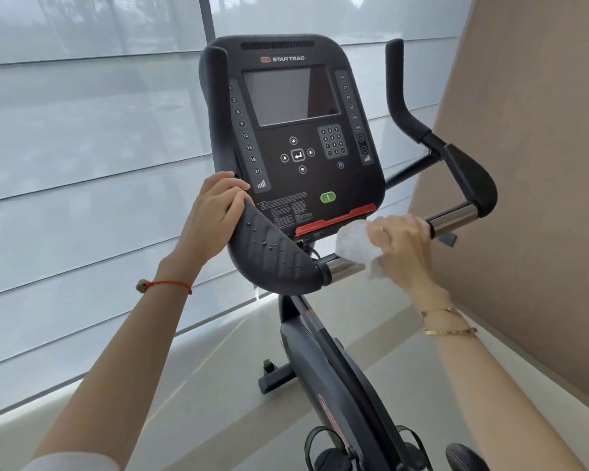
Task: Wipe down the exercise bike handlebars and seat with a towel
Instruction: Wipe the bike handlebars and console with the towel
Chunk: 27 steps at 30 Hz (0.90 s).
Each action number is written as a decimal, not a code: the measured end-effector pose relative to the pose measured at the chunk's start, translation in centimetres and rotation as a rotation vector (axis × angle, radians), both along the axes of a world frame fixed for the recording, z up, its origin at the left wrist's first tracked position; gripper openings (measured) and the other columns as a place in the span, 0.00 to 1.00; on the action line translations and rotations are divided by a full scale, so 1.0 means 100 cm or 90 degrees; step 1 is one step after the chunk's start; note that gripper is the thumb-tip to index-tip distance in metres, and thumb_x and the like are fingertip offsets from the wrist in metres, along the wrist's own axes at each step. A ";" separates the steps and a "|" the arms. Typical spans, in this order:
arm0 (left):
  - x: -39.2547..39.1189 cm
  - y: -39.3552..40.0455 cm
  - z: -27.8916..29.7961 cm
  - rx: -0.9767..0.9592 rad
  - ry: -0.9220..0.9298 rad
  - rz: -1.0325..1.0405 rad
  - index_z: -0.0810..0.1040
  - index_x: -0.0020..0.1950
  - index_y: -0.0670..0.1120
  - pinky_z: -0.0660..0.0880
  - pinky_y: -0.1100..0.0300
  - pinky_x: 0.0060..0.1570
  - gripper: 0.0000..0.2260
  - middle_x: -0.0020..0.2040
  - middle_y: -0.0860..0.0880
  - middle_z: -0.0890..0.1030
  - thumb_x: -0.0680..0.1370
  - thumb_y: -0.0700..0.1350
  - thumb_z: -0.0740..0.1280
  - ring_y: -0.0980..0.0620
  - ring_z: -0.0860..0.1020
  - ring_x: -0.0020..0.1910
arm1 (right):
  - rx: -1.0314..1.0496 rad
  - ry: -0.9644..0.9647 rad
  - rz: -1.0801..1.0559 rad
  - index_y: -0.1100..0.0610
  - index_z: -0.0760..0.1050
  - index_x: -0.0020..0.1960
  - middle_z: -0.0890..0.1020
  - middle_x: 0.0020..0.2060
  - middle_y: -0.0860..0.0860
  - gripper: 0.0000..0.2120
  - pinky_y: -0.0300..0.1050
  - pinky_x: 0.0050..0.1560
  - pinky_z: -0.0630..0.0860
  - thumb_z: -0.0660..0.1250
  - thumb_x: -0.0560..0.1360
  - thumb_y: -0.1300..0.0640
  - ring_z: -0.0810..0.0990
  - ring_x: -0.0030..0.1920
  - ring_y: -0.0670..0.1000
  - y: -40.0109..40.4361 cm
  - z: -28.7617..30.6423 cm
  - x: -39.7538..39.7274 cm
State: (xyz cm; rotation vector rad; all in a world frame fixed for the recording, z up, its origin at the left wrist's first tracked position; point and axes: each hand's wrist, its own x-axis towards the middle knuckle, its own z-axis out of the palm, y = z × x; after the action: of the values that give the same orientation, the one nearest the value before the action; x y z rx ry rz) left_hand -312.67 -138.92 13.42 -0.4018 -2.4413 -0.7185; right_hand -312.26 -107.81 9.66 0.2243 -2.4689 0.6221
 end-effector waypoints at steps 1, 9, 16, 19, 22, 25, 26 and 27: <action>0.000 0.001 -0.001 0.011 -0.001 0.001 0.80 0.45 0.45 0.55 0.74 0.65 0.18 0.58 0.52 0.79 0.82 0.43 0.52 0.54 0.65 0.68 | 0.021 0.011 0.019 0.55 0.71 0.38 0.75 0.36 0.49 0.21 0.51 0.54 0.63 0.47 0.78 0.46 0.72 0.43 0.55 -0.010 -0.003 0.007; -0.002 0.005 -0.005 0.054 0.002 0.018 0.80 0.44 0.45 0.57 0.72 0.66 0.17 0.59 0.53 0.79 0.83 0.41 0.53 0.55 0.65 0.68 | 0.106 0.086 0.214 0.54 0.75 0.57 0.78 0.54 0.49 0.21 0.51 0.70 0.61 0.49 0.83 0.43 0.73 0.58 0.53 -0.016 -0.026 0.029; -0.002 0.006 -0.005 0.050 0.006 0.027 0.80 0.45 0.44 0.59 0.68 0.67 0.17 0.59 0.52 0.79 0.83 0.41 0.52 0.55 0.65 0.69 | -0.101 -0.015 0.064 0.54 0.73 0.42 0.78 0.40 0.50 0.21 0.41 0.57 0.58 0.47 0.78 0.43 0.71 0.46 0.51 0.017 -0.007 -0.006; -0.003 0.007 -0.005 0.055 0.006 0.030 0.80 0.45 0.44 0.57 0.72 0.66 0.16 0.59 0.52 0.79 0.83 0.41 0.53 0.55 0.65 0.69 | -0.134 -0.027 0.068 0.55 0.74 0.43 0.77 0.41 0.48 0.21 0.40 0.57 0.57 0.50 0.78 0.43 0.69 0.47 0.48 0.005 -0.007 -0.002; -0.005 0.005 -0.006 0.051 0.010 0.029 0.79 0.44 0.45 0.57 0.73 0.65 0.16 0.59 0.53 0.79 0.83 0.41 0.53 0.54 0.65 0.69 | -0.151 0.007 0.120 0.53 0.74 0.46 0.76 0.45 0.45 0.17 0.40 0.60 0.58 0.53 0.81 0.44 0.68 0.50 0.46 -0.013 -0.019 0.013; -0.007 0.003 -0.007 0.032 0.027 0.020 0.79 0.45 0.44 0.60 0.65 0.68 0.16 0.59 0.52 0.79 0.82 0.42 0.53 0.54 0.66 0.68 | -0.186 0.023 0.162 0.51 0.74 0.50 0.76 0.50 0.42 0.13 0.47 0.68 0.63 0.56 0.82 0.45 0.70 0.57 0.47 -0.023 -0.026 0.025; -0.007 0.002 -0.007 0.020 0.035 0.014 0.80 0.45 0.44 0.62 0.61 0.69 0.16 0.59 0.51 0.79 0.82 0.43 0.53 0.53 0.66 0.68 | -0.217 0.015 0.178 0.50 0.74 0.51 0.75 0.51 0.40 0.12 0.50 0.69 0.64 0.57 0.82 0.45 0.70 0.58 0.46 -0.025 -0.026 0.030; -0.008 0.001 -0.007 0.008 0.044 0.009 0.80 0.45 0.44 0.63 0.56 0.70 0.17 0.58 0.51 0.80 0.82 0.43 0.53 0.52 0.66 0.68 | -0.254 -0.002 0.194 0.49 0.74 0.51 0.74 0.51 0.38 0.11 0.53 0.70 0.66 0.57 0.81 0.44 0.70 0.59 0.45 -0.028 -0.024 0.036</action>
State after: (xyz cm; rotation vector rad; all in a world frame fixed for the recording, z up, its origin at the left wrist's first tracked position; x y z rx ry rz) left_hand -313.47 -138.86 12.76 -0.3970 -2.3720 -0.7023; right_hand -308.63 -110.64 7.21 0.4424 -2.2701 1.2234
